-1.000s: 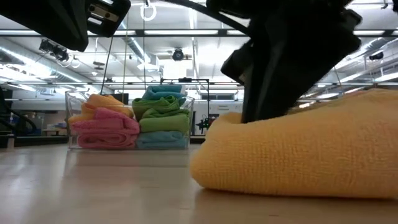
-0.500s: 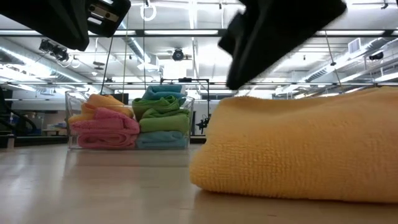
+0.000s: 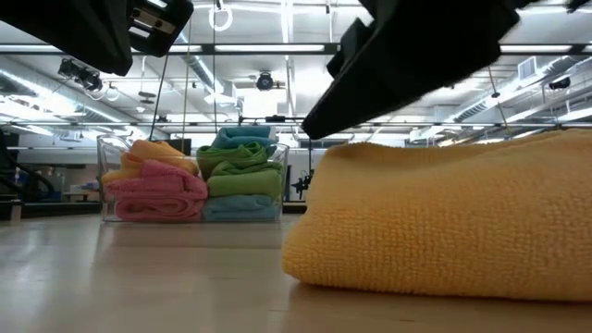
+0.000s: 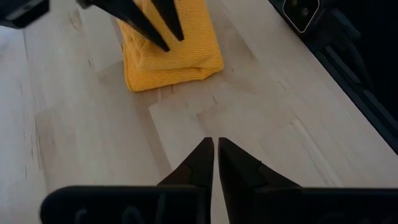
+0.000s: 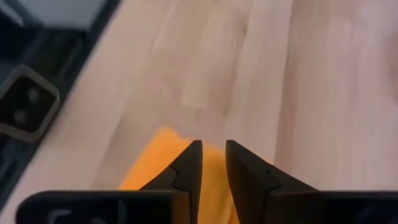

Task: Fold microfiber towels
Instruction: Fold the yellow microfiber towel, then put the yellow microfiber towel into the transparent bin

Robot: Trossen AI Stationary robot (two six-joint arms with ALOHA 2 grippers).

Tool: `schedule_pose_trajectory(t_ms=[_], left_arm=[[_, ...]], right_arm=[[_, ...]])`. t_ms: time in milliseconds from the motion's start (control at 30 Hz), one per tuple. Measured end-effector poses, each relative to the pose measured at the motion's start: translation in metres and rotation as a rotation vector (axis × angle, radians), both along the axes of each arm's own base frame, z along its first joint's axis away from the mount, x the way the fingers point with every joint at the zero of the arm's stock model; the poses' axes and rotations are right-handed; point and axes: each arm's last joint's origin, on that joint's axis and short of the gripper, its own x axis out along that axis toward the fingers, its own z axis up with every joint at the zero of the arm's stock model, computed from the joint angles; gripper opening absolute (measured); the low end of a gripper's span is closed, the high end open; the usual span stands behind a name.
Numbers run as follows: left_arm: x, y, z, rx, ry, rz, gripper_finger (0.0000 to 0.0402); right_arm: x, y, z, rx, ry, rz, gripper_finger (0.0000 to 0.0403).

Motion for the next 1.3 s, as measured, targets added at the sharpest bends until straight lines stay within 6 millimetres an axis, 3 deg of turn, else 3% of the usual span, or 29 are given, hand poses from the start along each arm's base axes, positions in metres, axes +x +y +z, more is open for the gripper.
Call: schedule_pose_trajectory(t_ms=[333, 500, 633, 900, 1133, 1300], left_arm=[[0.000, 0.000, 0.000, 0.000, 0.000, 0.000, 0.0028], [0.000, 0.000, 0.000, 0.000, -0.001, 0.000, 0.0035], [0.000, 0.000, 0.000, 0.000, 0.000, 0.001, 0.0033], [0.000, 0.000, 0.000, -0.015, 0.007, 0.017, 0.0026], [0.000, 0.000, 0.000, -0.015, 0.007, 0.017, 0.0038], [0.000, 0.000, 0.000, -0.014, 0.007, 0.017, 0.0044]], right_arm=[[-0.026, -0.014, -0.038, 0.102, -0.271, -0.010, 0.0060], [-0.039, -0.021, -0.065, 0.084, -0.204, -0.050, 0.0060], [-0.033, -0.019, -0.080, 0.088, -0.180, -0.072, 0.0060], [-0.030, -0.019, -0.074, 0.091, -0.166, -0.072, 0.0046], [-0.028, -0.012, -0.038, 0.070, -0.275, -0.032, 0.0045], [-0.026, -0.008, -0.022, 0.001, -0.231, -0.002, 0.0045]])
